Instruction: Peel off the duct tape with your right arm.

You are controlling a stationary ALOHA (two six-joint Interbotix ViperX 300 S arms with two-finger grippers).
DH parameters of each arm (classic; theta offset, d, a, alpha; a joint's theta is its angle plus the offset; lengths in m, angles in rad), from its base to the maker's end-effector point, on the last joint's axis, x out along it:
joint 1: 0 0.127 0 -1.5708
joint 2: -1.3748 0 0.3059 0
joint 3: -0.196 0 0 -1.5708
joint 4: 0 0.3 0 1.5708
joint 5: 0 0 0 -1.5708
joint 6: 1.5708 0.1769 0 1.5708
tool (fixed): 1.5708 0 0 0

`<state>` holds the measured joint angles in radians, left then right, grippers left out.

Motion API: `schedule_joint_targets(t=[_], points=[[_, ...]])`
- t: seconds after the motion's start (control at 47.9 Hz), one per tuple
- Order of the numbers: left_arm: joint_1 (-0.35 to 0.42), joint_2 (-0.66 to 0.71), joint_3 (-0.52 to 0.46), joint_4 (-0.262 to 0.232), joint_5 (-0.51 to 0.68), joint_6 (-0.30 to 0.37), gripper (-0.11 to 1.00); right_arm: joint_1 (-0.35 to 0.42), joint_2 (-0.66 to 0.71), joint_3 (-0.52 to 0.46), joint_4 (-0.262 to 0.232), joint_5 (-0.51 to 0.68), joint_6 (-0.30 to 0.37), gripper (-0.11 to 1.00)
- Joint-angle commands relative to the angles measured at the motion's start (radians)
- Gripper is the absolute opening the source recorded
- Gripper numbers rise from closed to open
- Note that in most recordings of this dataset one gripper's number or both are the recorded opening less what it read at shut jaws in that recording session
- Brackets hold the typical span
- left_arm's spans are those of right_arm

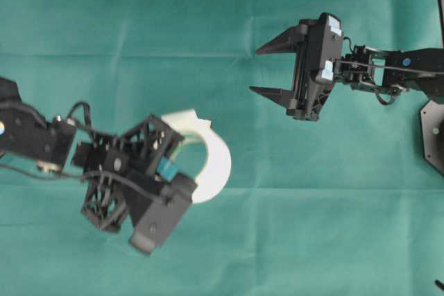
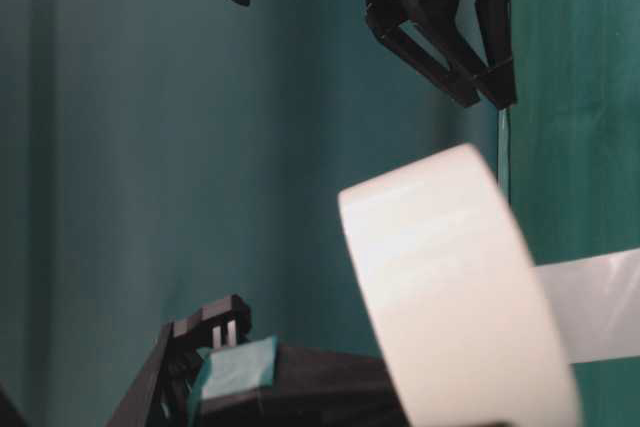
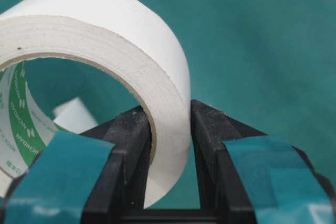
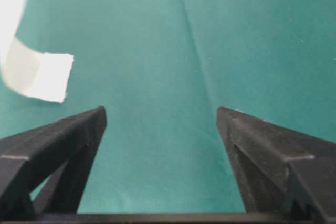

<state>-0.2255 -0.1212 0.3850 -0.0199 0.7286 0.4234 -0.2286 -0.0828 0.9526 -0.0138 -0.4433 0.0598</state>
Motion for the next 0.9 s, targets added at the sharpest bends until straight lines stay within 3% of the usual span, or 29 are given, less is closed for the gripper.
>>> schedule_joint_targets(t=[0.0,0.543,0.877], points=[[0.057,-0.060,-0.014,0.005,0.014,0.011,0.20,0.008,-0.008,-0.006,0.002,-0.003,0.002,0.75],[0.393,-0.187,-0.012,0.005,0.002,0.189,0.20,0.034,-0.008,0.003,0.005,-0.008,0.003,0.75],[0.543,-0.186,0.008,0.003,-0.026,0.236,0.20,0.041,-0.008,0.014,0.005,-0.011,0.003,0.75]])
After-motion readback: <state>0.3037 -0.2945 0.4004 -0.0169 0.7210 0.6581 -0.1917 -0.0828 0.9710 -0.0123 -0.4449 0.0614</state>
